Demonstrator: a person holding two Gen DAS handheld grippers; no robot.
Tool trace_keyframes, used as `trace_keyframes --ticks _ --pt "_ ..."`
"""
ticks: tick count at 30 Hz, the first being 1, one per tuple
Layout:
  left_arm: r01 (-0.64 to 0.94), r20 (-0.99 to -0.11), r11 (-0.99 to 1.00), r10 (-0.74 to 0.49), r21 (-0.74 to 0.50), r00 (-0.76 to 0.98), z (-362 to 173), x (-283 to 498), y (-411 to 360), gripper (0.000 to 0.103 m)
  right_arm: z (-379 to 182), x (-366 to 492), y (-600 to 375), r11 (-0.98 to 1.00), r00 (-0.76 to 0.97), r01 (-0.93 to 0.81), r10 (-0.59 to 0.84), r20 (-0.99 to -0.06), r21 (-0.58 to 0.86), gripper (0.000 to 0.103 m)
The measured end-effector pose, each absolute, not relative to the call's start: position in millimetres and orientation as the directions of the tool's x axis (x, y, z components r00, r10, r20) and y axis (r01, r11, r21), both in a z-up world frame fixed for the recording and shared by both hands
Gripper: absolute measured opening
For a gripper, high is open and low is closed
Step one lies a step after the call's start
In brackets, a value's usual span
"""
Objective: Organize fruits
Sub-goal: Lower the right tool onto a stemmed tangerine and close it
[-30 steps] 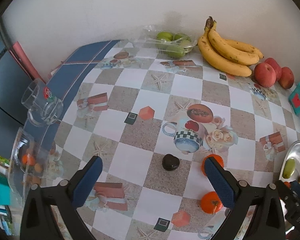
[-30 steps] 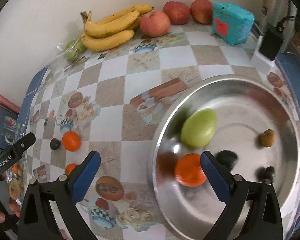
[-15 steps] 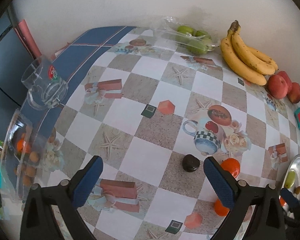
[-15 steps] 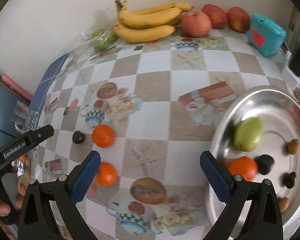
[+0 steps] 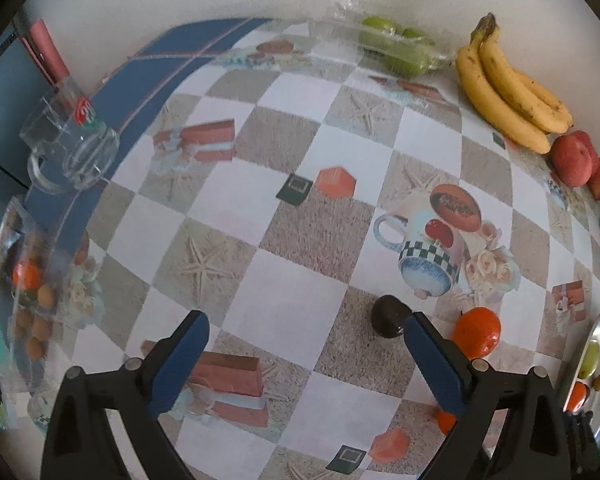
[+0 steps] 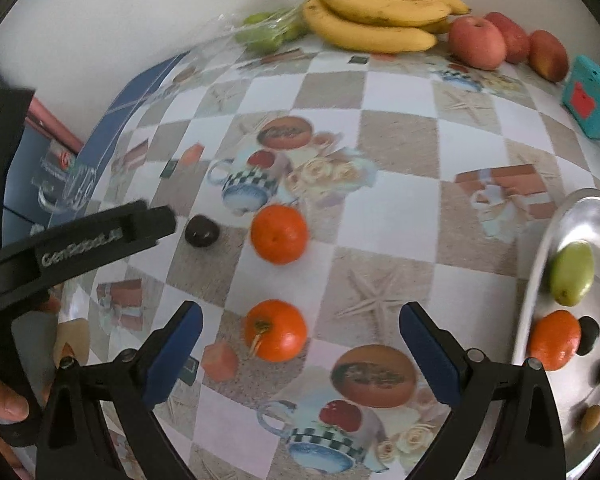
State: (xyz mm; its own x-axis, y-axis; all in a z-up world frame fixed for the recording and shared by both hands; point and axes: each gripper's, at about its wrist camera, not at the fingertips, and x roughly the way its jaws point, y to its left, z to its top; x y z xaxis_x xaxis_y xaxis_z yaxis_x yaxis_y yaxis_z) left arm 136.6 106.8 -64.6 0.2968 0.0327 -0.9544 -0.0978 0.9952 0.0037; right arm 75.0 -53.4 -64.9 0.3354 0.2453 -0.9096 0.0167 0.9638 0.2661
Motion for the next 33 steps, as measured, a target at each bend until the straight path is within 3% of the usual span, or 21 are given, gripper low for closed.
trace_keyframes --ticks 13,24,33 --pt "-0.079 -0.959 0.996 0.054 0.033 0.279 -72 139 98 0.099 -81 77 -29 0.970 0.286 -0.042 0.241 -0.927 0.240 0.070" --pt "-0.078 -0.958 0.997 0.018 -0.005 0.287 -69 140 99 0.098 -79 76 -32 0.963 0.290 -0.041 0.268 -0.919 0.268 0.038" --pt "-0.053 -0.953 0.998 0.003 -0.013 0.303 -69 142 91 0.096 -60 75 -47 0.942 0.337 -0.012 0.319 -0.886 0.335 0.038"
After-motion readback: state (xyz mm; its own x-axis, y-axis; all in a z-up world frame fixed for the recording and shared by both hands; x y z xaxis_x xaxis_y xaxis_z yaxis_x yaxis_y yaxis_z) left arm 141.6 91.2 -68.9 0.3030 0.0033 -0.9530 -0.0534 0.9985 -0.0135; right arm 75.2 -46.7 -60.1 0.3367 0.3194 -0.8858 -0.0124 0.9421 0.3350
